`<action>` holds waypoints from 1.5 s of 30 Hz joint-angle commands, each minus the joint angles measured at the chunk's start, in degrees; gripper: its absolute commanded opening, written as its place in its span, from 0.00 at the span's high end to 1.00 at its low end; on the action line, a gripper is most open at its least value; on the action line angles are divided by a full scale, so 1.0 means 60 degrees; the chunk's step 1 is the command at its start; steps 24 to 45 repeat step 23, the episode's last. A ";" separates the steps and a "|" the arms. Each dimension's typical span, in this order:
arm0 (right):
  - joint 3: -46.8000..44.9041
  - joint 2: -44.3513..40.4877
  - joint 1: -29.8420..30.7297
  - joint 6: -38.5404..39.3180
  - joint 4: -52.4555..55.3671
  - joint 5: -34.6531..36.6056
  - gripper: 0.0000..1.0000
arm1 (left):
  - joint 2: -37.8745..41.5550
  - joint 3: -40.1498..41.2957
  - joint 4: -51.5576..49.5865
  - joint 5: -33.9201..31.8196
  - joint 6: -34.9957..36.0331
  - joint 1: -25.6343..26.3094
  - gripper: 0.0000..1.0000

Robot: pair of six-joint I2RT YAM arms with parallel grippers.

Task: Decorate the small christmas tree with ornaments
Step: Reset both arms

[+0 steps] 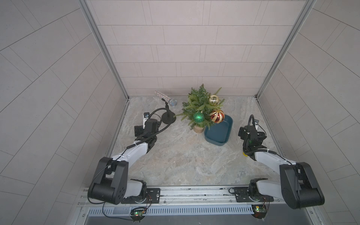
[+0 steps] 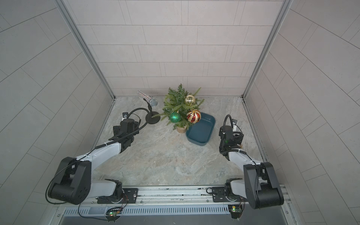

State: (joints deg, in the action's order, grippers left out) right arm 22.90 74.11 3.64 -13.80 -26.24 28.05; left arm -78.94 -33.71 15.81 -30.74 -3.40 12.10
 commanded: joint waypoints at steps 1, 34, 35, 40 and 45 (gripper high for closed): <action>-0.0527 0.0575 0.0139 0.1375 -0.3254 -0.0018 0.00 | -0.0361 0.0767 0.3437 0.0481 0.1343 -0.0053 0.00; -0.0570 0.2718 0.0152 0.1984 -0.5388 -0.1301 0.00 | -0.2035 0.1972 0.6550 0.1874 0.0537 -0.1083 0.00; -0.0570 0.2718 0.0152 0.1984 -0.5388 -0.1301 0.00 | -0.2035 0.1972 0.6550 0.1874 0.0537 -0.1083 0.00; -0.0570 0.2718 0.0152 0.1984 -0.5388 -0.1301 0.00 | -0.2035 0.1972 0.6550 0.1874 0.0537 -0.1083 0.00; -0.0570 0.2718 0.0152 0.1984 -0.5388 -0.1301 0.00 | -0.2035 0.1972 0.6550 0.1874 0.0537 -0.1083 0.00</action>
